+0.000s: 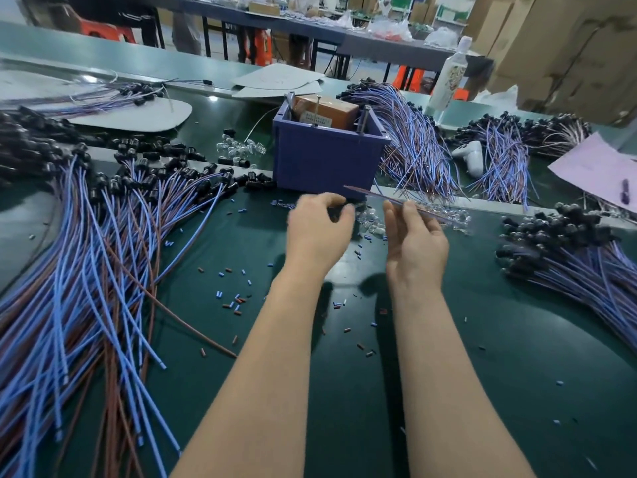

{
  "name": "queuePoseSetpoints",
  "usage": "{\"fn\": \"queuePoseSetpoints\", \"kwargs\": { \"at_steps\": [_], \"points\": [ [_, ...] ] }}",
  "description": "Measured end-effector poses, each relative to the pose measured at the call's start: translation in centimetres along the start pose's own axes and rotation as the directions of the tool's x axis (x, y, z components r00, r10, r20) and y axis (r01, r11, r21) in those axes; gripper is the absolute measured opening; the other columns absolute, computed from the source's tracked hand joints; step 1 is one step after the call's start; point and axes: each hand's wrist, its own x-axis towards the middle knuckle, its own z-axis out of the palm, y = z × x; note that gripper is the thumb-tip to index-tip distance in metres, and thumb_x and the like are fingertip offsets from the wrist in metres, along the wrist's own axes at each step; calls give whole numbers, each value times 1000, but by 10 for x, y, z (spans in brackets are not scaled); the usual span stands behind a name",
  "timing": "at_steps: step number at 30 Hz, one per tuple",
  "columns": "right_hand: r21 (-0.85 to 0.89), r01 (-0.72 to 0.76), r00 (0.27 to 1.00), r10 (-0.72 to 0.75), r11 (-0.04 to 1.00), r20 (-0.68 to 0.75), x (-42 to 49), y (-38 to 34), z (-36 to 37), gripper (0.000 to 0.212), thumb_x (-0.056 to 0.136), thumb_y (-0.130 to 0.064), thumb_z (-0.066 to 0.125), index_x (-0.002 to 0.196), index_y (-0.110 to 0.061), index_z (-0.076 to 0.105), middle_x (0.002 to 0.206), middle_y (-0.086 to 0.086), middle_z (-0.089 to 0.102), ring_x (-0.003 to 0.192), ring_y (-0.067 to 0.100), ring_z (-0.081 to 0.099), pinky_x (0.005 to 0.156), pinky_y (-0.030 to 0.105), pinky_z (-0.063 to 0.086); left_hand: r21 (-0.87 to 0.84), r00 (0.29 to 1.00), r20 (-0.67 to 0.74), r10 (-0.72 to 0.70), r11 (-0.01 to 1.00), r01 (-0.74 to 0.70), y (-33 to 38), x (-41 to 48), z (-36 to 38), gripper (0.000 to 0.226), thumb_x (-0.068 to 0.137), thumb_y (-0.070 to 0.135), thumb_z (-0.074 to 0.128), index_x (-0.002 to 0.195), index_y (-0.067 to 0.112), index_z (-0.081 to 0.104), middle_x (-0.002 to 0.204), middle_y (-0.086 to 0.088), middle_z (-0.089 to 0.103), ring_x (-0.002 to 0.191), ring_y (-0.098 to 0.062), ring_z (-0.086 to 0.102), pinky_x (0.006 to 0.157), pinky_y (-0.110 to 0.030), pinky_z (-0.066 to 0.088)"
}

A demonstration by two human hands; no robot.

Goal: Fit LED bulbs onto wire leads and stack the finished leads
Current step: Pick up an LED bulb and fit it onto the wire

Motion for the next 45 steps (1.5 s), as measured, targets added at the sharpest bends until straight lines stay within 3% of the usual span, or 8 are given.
{"fn": "queuePoseSetpoints", "kwargs": {
  "at_steps": [8,11,15,18,21,32,40,45],
  "points": [
    [-494,-153,940,280,856,194,-24,5,10,24,96,-13,51,74,-8,59,52,-2,63,45,7,57,48,16,48,-559,992,-55,-115,827,64,5,0,12,22,97,16,50,80,12,62,69,-1,62,65,-13,58,68,-30,53],
    [-750,143,886,255,646,388,-35,2,12,34,96,-24,54,66,-9,59,49,-3,56,41,8,46,42,17,38,-675,936,-203,-289,734,80,-3,7,5,29,99,17,44,73,17,55,65,4,58,50,-1,54,52,-18,44],
    [-635,693,720,-390,343,574,-41,-2,17,22,93,-27,55,75,-17,63,66,-6,63,63,13,58,62,25,46,-697,836,-340,-431,712,84,-15,15,-5,31,101,19,40,72,17,52,67,2,59,53,-7,53,56,-23,43],
    [-749,660,740,-224,61,634,-37,2,10,19,94,-25,55,101,-12,67,92,0,68,92,20,60,84,27,43,-767,818,-332,-470,640,57,-13,16,-7,29,101,18,40,74,15,53,67,3,57,47,0,52,47,-15,43],
    [-819,570,817,66,58,573,-33,8,3,21,96,-27,52,86,-14,65,71,0,64,74,20,60,70,30,44,-804,836,-284,-470,591,60,-10,13,-6,26,100,19,42,78,15,55,68,3,57,50,-1,50,48,-13,43],
    [-894,302,949,-18,331,314,-17,3,-4,45,99,-30,46,65,-5,60,48,0,51,47,16,42,53,27,31,-528,956,274,-102,815,238,0,-2,6,19,99,16,46,94,14,64,74,6,62,49,5,54,49,-10,38],
    [-816,432,887,-15,383,462,-30,22,6,14,94,-16,54,81,-16,60,70,-1,64,62,13,60,62,27,48,-623,974,-44,-221,768,146,-9,4,7,14,95,15,54,89,8,64,70,1,59,59,-8,54,47,-15,45],
    [-800,382,922,-134,463,362,-28,29,4,11,94,-13,54,84,-14,58,80,8,67,75,24,63,74,39,52,-594,982,19,-188,788,162,-10,4,13,13,92,15,58,82,12,65,69,-2,62,62,-14,58,50,-19,46]
  ]
}}
